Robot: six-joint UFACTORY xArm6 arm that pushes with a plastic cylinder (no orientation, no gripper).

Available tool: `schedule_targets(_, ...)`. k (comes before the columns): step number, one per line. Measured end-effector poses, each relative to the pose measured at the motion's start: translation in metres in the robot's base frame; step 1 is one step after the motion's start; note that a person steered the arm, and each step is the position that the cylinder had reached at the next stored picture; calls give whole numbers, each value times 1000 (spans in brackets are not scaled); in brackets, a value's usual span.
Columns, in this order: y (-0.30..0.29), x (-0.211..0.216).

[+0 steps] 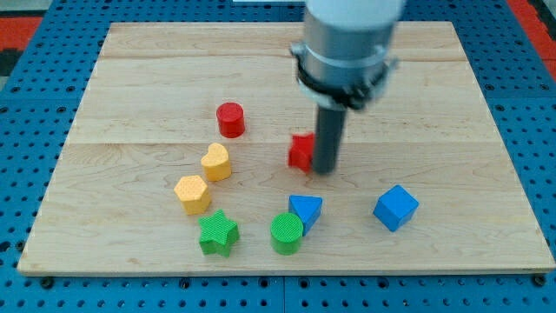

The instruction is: Separate the red circle from the red star

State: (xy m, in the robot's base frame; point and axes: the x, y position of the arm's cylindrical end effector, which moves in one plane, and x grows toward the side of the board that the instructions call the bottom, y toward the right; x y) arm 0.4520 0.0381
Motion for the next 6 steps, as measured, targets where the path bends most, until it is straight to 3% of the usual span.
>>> schedule_targets(1,-55,-49)
schedule_targets(3,-41,-8)
schedule_targets(4,-155,-32)
schedule_targets(5,-178,-36)
schedule_targets(6,-240,-53)
